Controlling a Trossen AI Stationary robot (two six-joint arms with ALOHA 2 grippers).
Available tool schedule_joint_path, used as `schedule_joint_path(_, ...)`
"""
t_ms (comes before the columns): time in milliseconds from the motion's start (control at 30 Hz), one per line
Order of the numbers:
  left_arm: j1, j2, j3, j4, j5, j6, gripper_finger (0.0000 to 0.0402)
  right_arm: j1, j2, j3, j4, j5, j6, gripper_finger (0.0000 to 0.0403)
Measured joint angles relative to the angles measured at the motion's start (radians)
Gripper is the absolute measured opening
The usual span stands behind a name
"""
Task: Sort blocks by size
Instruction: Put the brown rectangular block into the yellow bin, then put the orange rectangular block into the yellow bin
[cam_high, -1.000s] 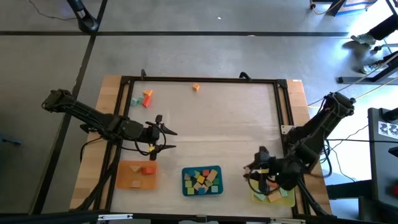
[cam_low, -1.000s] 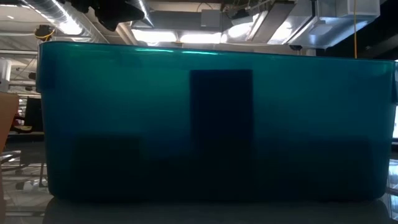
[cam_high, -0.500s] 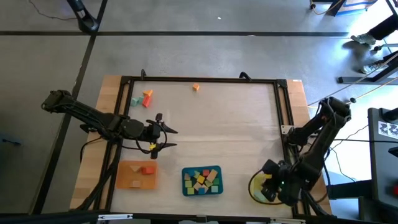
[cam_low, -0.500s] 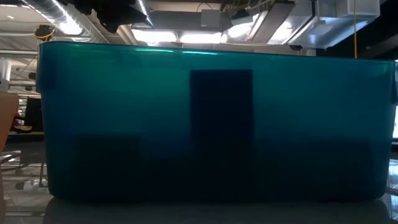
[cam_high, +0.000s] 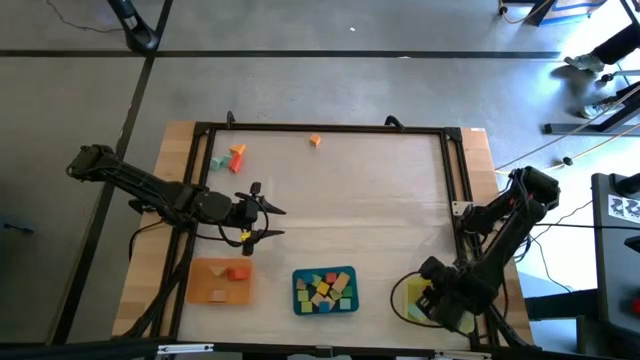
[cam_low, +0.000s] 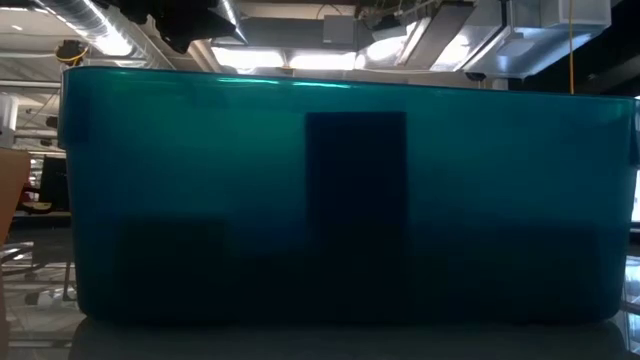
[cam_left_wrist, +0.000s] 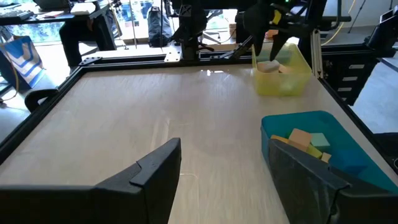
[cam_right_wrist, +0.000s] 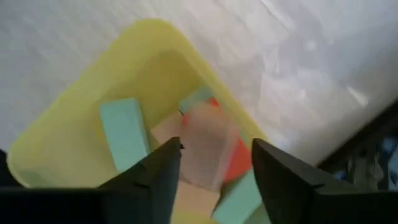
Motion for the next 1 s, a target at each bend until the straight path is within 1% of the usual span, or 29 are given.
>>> schedule_joint_path(67,0.0,0.0,0.0,-0.001,0.0,-0.004,0.0225,-0.021,0.0,0.0,0.0,-0.056,0.002,0.0226)
schedule_joint_path(167,0.0,-0.006,0.0,-0.007,0.0,-0.012,0.0225,-0.053,-0.002,0.0,0.003,-0.144,-0.053,0.0259)
schedule_joint_path(233,0.003,-0.02,0.0,-0.012,-0.004,-0.012,0.0225,-0.074,-0.002,0.0,0.01,-0.15,-0.119,0.0273)
schedule_joint_path(300,0.011,-0.041,0.0,-0.038,-0.026,-0.022,0.0225,-0.094,-0.002,0.0,0.036,-0.107,-0.208,0.0281)
schedule_joint_path(367,0.028,-0.059,0.0,-0.082,-0.089,-0.052,0.0225,-0.118,-0.002,0.006,0.036,-0.055,-0.292,0.0285)
schedule_joint_path(400,0.04,-0.068,0.0,-0.11,-0.135,-0.074,0.0225,-0.132,-0.002,0.016,0.026,-0.051,-0.32,0.0286)
schedule_joint_path(467,0.073,-0.083,0.0,-0.173,-0.247,-0.131,0.0225,-0.157,-0.003,0.045,0.016,-0.087,-0.357,0.0286)
schedule_joint_path(533,0.124,-0.089,0.0,-0.22,-0.353,-0.195,0.0225,-0.176,-0.003,0.087,-0.035,-0.106,-0.388,0.0284)
schedule_joint_path(600,0.19,-0.092,0.009,-0.289,-0.407,-0.265,0.0225,-0.19,-0.004,0.133,-0.087,-0.059,-0.431,0.0283)
schedule_joint_path(733,0.343,-0.08,0.034,-0.435,-0.412,-0.383,0.0225,-0.202,-0.004,0.203,-0.11,0.133,-0.551,0.0283)
schedule_joint_path(833,0.451,-0.062,0.042,-0.534,-0.405,-0.409,0.0225,-0.203,-0.004,0.224,-0.072,0.271,-0.638,0.0282)
schedule_joint_path(900,0.512,-0.051,0.042,-0.584,-0.393,-0.438,0.0225,-0.202,-0.004,0.224,-0.044,0.334,-0.683,0.0283)
schedule_joint_path(1000,0.592,-0.025,0.042,-0.648,-0.342,-0.483,0.0225,-0.202,-0.004,0.225,-0.021,0.4,-0.726,0.0282)
